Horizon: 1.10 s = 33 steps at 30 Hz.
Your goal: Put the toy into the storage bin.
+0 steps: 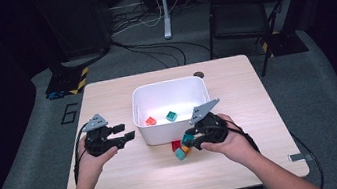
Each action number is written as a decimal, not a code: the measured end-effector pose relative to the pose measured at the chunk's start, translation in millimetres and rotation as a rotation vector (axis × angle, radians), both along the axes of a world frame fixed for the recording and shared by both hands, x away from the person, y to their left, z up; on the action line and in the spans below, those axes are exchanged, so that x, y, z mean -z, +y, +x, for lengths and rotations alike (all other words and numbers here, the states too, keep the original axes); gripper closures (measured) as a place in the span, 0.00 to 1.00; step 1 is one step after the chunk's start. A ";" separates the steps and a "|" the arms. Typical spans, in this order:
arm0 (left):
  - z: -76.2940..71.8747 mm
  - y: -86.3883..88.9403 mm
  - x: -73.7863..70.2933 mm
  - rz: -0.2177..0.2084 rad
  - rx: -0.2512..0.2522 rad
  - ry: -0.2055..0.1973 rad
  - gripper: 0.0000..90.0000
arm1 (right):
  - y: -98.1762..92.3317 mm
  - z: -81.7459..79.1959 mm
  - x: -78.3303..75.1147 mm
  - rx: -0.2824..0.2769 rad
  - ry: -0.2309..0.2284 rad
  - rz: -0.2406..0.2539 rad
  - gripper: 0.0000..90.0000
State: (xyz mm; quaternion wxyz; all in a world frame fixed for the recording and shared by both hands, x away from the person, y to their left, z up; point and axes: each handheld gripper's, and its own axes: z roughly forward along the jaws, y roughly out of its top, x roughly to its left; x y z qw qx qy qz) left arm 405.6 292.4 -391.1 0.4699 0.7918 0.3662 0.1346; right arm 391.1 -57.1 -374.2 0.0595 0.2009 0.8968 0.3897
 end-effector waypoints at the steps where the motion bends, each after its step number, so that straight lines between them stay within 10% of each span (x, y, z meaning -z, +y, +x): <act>1: 0.0 0.3 -0.3 -0.001 0.000 0.000 0.48 | 1.0 4.1 -9.3 0.004 -0.014 0.003 0.65; 13: -1.3 2.0 -2.8 -0.003 0.001 -0.010 0.48 | 9.3 35.2 -35.8 0.045 -0.045 0.004 0.65; 33: -2.2 4.1 -4.6 -0.011 0.003 -0.014 0.48 | 42.1 99.8 -28.0 0.120 -0.029 -0.020 0.65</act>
